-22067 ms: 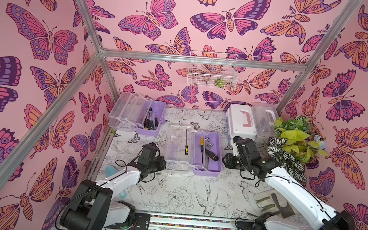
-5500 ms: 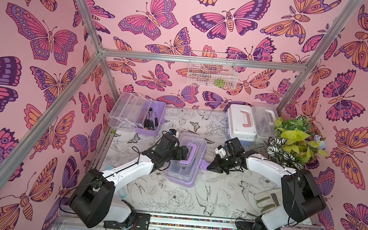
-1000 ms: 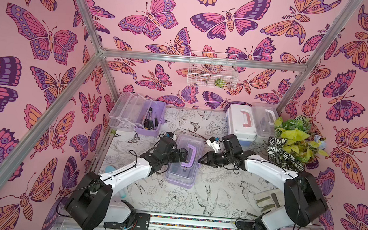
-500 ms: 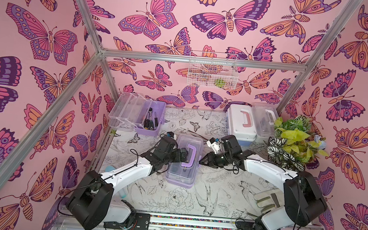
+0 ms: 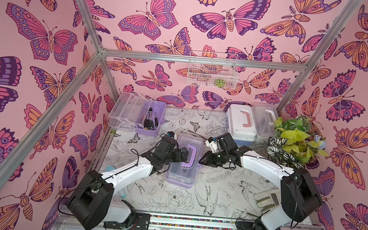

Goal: Close toolboxes
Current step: Fasten the toolbox latch on the toolbox.

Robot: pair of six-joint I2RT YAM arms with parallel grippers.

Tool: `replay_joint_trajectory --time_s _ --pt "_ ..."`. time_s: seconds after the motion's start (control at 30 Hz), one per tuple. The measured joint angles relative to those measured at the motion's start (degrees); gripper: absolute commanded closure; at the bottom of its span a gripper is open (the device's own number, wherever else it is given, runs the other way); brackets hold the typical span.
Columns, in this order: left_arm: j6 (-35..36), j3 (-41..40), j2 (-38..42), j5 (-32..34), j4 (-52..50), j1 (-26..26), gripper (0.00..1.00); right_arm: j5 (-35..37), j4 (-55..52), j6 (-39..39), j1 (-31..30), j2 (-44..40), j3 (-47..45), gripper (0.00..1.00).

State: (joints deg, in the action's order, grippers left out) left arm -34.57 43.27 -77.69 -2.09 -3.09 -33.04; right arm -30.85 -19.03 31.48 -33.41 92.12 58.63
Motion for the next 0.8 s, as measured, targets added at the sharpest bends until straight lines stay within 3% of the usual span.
replay_joint_trajectory --time_s 0.8 --pt "-0.48 -1.20 -0.44 -0.02 3.50 0.00 0.10 -0.66 6.19 4.74 -0.26 0.46 -3.52 0.75"
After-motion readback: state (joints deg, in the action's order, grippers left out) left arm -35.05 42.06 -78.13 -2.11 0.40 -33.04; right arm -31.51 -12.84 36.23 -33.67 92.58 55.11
